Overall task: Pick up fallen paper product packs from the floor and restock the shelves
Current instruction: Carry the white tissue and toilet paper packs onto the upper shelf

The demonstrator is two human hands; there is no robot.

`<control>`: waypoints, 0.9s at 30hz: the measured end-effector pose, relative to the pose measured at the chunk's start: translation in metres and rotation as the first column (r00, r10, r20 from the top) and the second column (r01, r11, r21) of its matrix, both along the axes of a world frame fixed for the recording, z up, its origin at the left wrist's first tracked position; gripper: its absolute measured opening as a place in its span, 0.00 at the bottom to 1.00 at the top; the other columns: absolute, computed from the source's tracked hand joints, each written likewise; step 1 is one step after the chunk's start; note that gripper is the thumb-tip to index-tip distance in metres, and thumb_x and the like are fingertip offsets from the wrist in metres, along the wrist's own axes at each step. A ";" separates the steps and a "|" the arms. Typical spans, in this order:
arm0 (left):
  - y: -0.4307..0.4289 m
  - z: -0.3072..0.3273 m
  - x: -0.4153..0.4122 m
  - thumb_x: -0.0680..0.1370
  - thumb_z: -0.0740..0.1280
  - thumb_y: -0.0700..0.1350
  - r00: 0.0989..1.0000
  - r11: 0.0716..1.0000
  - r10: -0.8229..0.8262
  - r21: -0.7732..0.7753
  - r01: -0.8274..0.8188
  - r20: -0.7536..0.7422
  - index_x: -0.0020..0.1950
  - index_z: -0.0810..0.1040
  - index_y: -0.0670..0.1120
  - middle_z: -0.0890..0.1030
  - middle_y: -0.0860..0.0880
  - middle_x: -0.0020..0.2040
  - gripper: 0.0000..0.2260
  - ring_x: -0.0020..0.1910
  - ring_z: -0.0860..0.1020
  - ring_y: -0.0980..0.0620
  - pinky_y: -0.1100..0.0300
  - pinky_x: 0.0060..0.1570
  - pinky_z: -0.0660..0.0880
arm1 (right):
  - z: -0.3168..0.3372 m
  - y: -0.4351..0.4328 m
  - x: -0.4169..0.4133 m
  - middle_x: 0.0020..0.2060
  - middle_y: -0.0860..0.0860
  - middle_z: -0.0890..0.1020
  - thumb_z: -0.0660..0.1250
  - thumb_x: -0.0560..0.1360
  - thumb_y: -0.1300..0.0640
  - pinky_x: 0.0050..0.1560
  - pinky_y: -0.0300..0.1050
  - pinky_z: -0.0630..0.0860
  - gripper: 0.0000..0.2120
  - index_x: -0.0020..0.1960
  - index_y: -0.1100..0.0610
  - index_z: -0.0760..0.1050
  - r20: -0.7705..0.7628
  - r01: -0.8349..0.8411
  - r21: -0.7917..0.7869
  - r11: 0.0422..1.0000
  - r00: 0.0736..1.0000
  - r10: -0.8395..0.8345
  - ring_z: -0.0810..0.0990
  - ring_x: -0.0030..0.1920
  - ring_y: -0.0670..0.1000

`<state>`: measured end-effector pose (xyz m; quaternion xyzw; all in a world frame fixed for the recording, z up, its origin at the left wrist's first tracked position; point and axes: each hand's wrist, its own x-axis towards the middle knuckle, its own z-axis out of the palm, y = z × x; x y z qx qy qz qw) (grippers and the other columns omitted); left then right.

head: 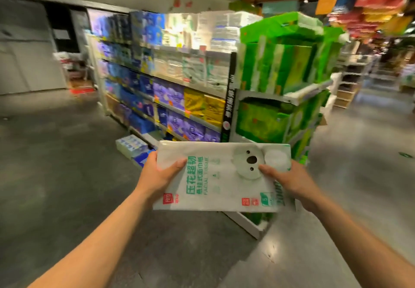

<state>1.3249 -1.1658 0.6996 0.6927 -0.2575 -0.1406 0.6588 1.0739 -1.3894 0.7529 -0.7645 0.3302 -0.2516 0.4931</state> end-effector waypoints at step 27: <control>-0.260 0.086 0.762 0.71 0.78 0.50 0.968 0.968 0.245 -0.075 -0.240 0.056 0.55 0.77 0.54 0.86 0.48 0.49 0.16 0.47 0.86 0.46 0.41 0.51 0.82 | 0.063 -0.324 0.849 0.37 0.48 0.88 0.75 0.74 0.46 0.36 0.44 0.81 0.13 0.48 0.55 0.83 0.060 -0.289 -0.187 0.939 0.951 0.305 0.87 0.35 0.49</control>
